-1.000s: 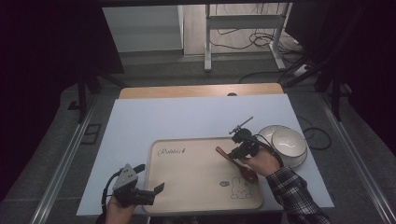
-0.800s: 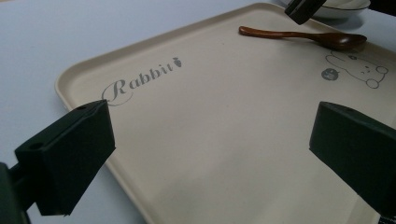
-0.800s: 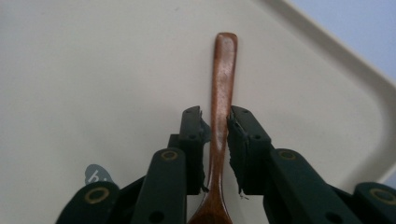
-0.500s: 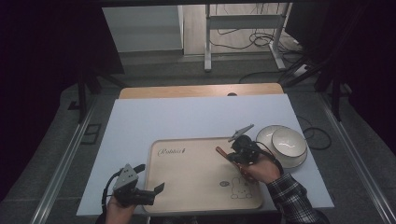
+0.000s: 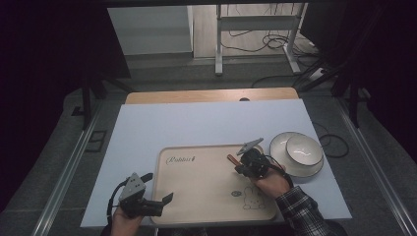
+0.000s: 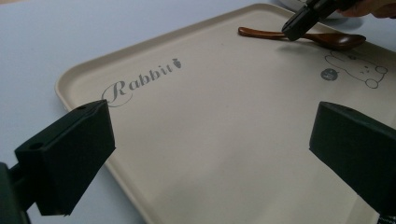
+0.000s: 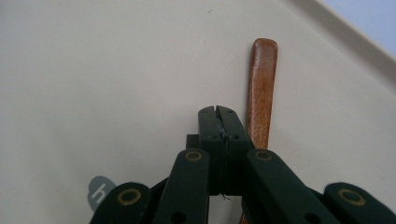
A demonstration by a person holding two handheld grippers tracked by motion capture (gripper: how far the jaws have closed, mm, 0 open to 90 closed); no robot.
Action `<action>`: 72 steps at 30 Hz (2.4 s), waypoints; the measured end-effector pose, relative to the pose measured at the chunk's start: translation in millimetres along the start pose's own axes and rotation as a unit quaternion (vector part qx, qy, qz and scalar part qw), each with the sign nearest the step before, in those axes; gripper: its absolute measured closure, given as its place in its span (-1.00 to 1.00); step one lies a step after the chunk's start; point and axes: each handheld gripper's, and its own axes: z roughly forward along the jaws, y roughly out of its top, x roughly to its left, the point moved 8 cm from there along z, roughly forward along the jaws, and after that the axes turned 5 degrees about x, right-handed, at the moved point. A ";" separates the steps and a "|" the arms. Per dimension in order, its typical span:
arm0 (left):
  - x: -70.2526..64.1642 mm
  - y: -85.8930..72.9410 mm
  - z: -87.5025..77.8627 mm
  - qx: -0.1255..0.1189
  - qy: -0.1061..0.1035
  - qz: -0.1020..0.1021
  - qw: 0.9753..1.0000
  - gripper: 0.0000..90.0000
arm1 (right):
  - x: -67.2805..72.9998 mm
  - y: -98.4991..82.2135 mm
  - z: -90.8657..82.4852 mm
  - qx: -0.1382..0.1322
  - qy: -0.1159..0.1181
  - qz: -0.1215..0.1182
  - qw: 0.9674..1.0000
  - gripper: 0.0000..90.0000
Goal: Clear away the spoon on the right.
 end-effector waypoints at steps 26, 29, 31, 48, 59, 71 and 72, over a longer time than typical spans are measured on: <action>-0.3 -0.9 1.0 0.006 0.005 0.003 1.000 -1.00 | -33.5 -13.0 0.9 0.003 -0.034 0.053 0.998 1.00; -0.4 -0.8 1.0 0.006 0.005 0.003 1.000 -1.00 | -35.5 -14.0 0.1 0.003 -0.039 0.055 0.998 1.00; -0.4 -0.8 1.0 0.006 0.005 0.003 1.000 -1.00 | -38.2 -15.7 -1.0 0.002 -0.042 0.062 0.997 1.00; -0.6 -1.0 1.3 0.007 0.006 0.005 1.000 -1.00 | -48.3 -22.9 -6.0 0.002 -0.049 0.080 0.996 1.00; -0.3 -0.8 0.9 0.006 0.006 0.003 1.000 -1.00 | -45.2 -20.8 -8.3 -0.006 -0.046 0.074 0.996 0.83; -0.3 -0.5 0.6 0.005 0.005 0.003 1.000 -1.00 | -44.7 -19.3 -14.7 -0.024 -0.045 0.070 0.996 0.61; -0.3 -0.5 0.6 0.005 0.005 0.003 1.000 -1.00 | -44.7 -19.1 -15.6 -0.026 -0.046 0.069 0.996 0.59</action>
